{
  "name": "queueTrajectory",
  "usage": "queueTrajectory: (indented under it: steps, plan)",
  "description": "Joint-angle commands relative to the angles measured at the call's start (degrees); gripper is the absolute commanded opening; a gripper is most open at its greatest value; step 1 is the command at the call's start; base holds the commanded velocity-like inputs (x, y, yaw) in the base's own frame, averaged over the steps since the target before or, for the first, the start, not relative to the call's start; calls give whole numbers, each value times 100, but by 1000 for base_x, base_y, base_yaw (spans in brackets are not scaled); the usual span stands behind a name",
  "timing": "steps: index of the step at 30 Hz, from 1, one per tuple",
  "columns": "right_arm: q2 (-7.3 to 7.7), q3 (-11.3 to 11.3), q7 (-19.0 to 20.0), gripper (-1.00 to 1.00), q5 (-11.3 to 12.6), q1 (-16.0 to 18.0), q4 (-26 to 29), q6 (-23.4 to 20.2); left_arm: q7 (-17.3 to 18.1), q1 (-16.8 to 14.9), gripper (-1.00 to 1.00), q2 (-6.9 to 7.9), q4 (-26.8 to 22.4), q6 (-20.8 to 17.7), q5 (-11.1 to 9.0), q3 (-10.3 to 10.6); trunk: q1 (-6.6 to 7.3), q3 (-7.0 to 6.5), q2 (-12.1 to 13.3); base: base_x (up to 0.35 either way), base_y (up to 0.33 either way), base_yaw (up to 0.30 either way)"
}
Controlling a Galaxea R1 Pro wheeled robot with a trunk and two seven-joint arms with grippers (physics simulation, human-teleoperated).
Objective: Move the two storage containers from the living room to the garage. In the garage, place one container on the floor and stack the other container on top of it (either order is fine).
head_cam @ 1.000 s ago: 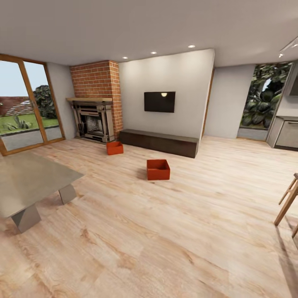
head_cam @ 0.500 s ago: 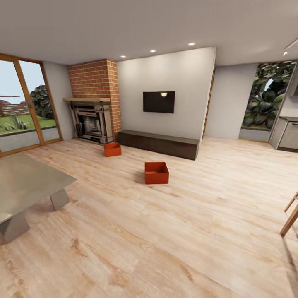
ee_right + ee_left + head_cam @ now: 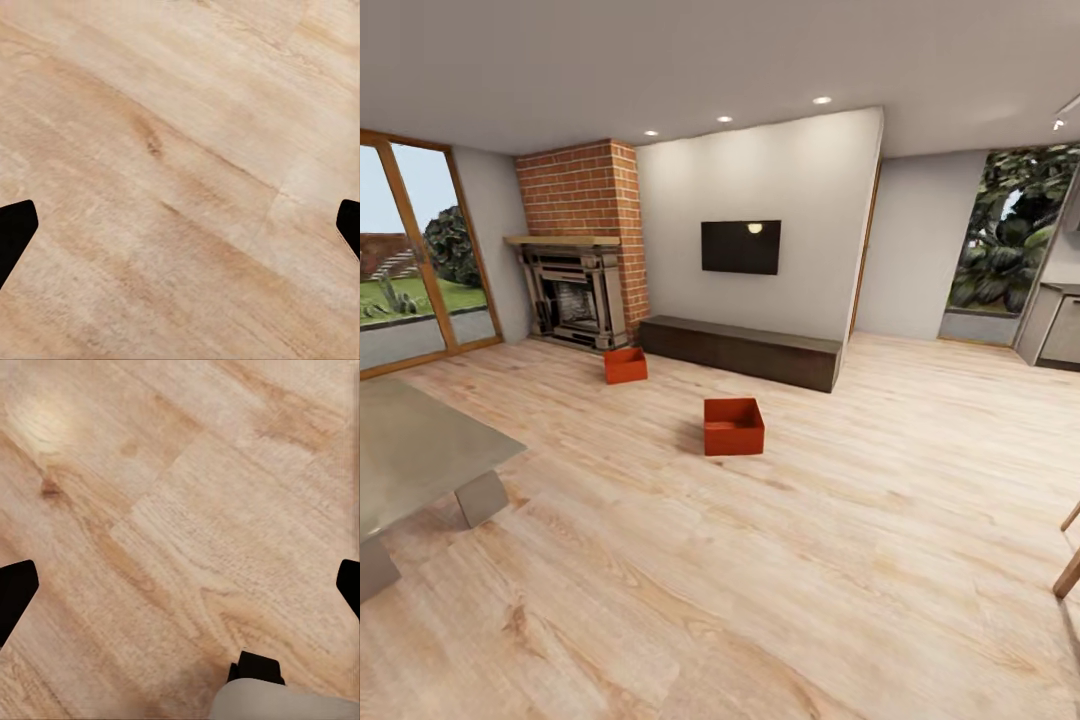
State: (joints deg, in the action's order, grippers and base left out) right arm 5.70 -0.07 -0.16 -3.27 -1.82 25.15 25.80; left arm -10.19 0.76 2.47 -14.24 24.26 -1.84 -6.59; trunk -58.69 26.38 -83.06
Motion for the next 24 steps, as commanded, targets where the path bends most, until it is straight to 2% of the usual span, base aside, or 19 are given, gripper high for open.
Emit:
queueTrajectory:
  steps: [1, 6, 12, 24]
  plan:
    - [1, -2, -2, 100, -33, -2, 7, 4, -4, 3, 100, -1, -9, 9, -19, 0, -4, 3, -2, 316, -90, 0]
    - [1, -2, -2, 100, -33, -2, 7, 4, -7, 3, 100, 1, -9, 9, -19, 0, -4, 3, -2, 316, -90, 11]
    - [1, -2, -2, 100, -33, -2, 7, 4, -8, 3, 100, 4, -9, 9, -19, 0, -4, 3, -2, 316, -90, 133]
    - [1, -5, -2, 100, -33, -2, 7, 4, -9, 3, 100, 4, -9, 9, -19, 0, -4, 3, -2, 316, -90, 8]
